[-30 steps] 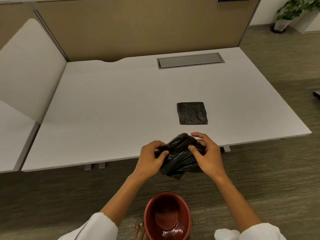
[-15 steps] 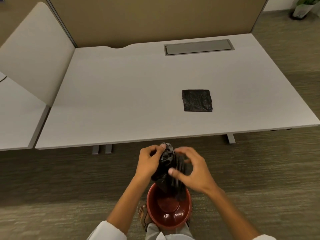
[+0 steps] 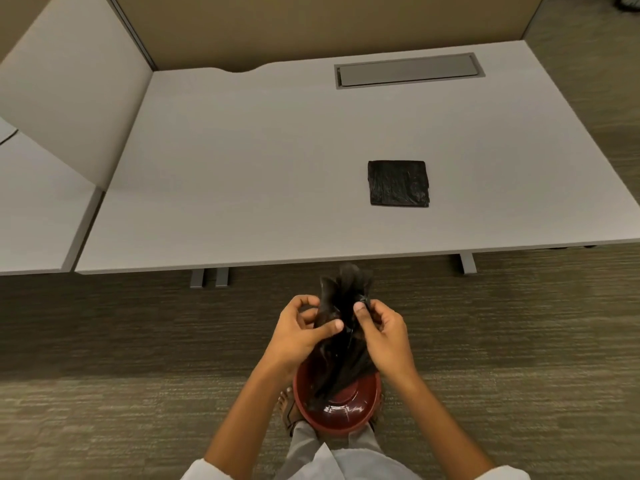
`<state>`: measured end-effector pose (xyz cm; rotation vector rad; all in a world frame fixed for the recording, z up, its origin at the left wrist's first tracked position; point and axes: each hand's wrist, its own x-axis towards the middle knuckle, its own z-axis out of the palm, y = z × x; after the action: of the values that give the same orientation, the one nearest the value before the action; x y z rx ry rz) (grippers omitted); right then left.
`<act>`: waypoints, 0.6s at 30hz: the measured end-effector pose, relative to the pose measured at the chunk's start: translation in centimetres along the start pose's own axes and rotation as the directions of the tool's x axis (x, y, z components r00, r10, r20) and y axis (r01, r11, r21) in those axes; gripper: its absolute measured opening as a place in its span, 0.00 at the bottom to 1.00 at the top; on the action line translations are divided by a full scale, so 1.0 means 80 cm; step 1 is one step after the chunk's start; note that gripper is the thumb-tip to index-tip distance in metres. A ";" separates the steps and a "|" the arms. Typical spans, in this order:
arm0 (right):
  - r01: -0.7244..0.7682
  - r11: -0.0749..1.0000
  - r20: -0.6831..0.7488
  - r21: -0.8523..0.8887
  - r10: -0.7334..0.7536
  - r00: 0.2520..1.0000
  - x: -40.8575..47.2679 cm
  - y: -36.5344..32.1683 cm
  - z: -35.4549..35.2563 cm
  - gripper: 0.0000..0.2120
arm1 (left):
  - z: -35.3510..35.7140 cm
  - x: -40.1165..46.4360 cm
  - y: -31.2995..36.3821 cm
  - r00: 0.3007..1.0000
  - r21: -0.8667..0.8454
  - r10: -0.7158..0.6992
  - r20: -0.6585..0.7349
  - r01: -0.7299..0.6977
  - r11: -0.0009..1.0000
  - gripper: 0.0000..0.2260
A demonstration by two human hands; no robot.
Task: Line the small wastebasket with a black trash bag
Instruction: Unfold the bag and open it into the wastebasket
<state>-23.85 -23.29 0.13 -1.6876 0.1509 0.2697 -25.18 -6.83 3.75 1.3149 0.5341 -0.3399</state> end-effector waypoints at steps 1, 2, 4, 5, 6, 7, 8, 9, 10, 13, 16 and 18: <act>-0.038 0.998 0.007 0.054 0.038 0.999 0.001 0.004 0.001 0.13 | -0.002 -0.002 -0.005 0.999 -0.015 0.008 -0.044 -0.008 1.000 0.16; -0.080 0.991 0.014 0.111 0.079 0.997 0.003 0.008 0.001 0.13 | -0.005 -0.003 -0.008 0.995 -0.032 0.010 -0.100 -0.013 0.999 0.12; -0.139 0.974 -0.006 0.179 0.142 0.990 0.007 0.018 -0.001 0.10 | -0.011 -0.005 -0.014 0.979 -0.068 -0.011 -0.202 -0.003 0.998 0.09; -0.154 0.969 -0.032 0.193 0.163 0.986 0.010 0.023 -0.003 0.07 | -0.013 -0.006 -0.016 0.971 -0.092 -0.026 -0.238 0.004 0.996 0.10; -0.165 0.966 -0.058 0.202 0.180 0.982 0.012 0.026 -0.005 0.04 | -0.016 -0.006 -0.019 0.964 -0.113 -0.040 -0.263 0.010 0.994 0.12; -0.176 0.964 -0.079 0.202 0.195 0.978 0.013 0.028 -0.008 0.03 | -0.018 -0.006 -0.024 0.960 -0.126 -0.049 -0.277 0.015 0.992 0.14; -0.183 0.965 -0.092 0.188 0.203 0.975 0.014 0.031 -0.011 0.06 | -0.020 -0.008 -0.027 0.957 -0.143 -0.064 -0.281 0.024 0.989 0.15; -0.187 0.968 -0.094 0.170 0.204 0.974 0.016 0.034 -0.014 0.09 | -0.021 -0.009 -0.032 0.957 -0.168 -0.081 -0.279 0.035 0.985 0.16; -0.186 0.972 -0.090 0.146 0.201 0.976 0.017 0.038 -0.018 0.11 | -0.022 -0.011 -0.037 0.957 -0.207 -0.105 -0.272 0.049 0.977 0.18; -0.170 0.984 -0.058 0.058 0.173 0.983 0.022 0.048 -0.026 0.19 | -0.019 -0.012 -0.047 0.933 -0.308 -0.172 -0.315 0.071 0.949 0.22; -0.164 0.984 -0.023 -0.071 0.162 0.986 0.023 0.059 -0.028 0.21 | -0.020 -0.011 -0.056 0.868 -0.394 -0.279 -0.410 0.107 0.913 0.13; -0.223 0.973 -0.022 -0.063 0.222 0.975 0.022 0.062 -0.024 0.20 | -0.023 -0.009 -0.065 0.818 -0.474 -0.371 -0.439 0.140 0.869 0.06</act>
<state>-23.25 -25.78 -4.87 -1.7393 0.3472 0.4338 -28.86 -6.27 -0.41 0.8905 1.1924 -0.0724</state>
